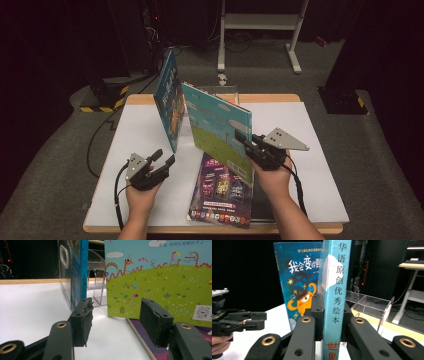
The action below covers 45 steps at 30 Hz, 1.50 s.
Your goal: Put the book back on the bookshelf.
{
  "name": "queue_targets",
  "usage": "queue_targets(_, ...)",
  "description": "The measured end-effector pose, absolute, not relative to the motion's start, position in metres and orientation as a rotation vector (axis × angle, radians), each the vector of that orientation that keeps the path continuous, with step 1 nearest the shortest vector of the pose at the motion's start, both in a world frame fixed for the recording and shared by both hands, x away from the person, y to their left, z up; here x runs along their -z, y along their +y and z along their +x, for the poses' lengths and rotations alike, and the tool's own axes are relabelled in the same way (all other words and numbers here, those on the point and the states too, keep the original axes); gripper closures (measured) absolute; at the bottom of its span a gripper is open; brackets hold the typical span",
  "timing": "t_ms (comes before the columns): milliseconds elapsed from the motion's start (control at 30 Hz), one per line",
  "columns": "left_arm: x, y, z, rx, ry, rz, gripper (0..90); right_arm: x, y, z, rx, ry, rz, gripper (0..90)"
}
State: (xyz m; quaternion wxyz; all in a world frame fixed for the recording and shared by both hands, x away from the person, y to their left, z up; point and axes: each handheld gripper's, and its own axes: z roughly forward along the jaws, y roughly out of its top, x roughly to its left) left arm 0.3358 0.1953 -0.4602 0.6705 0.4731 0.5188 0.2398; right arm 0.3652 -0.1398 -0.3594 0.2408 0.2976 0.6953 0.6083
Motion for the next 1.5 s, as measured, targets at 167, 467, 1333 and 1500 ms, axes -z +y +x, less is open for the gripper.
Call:
queue_targets(167,0.460,0.196,0.336,-0.540,1.169,1.070,43.9,0.362,-0.137,0.361,-1.656,1.871,0.829,80.1)
queue_targets(467,0.459,0.192,0.335,-0.520,1.163,1.083,43.8,0.363,-0.127,0.362,-1.629,1.853,0.849,79.8)
queue_targets(1333,0.424,0.148,0.328,-0.486,1.057,1.111,44.9,0.359,-0.111,0.346,-1.603,1.911,0.862,79.2)
queue_targets(1500,0.415,0.134,0.337,-0.497,1.033,1.130,46.3,0.360,-0.104,0.340,-1.598,1.915,0.845,78.5)
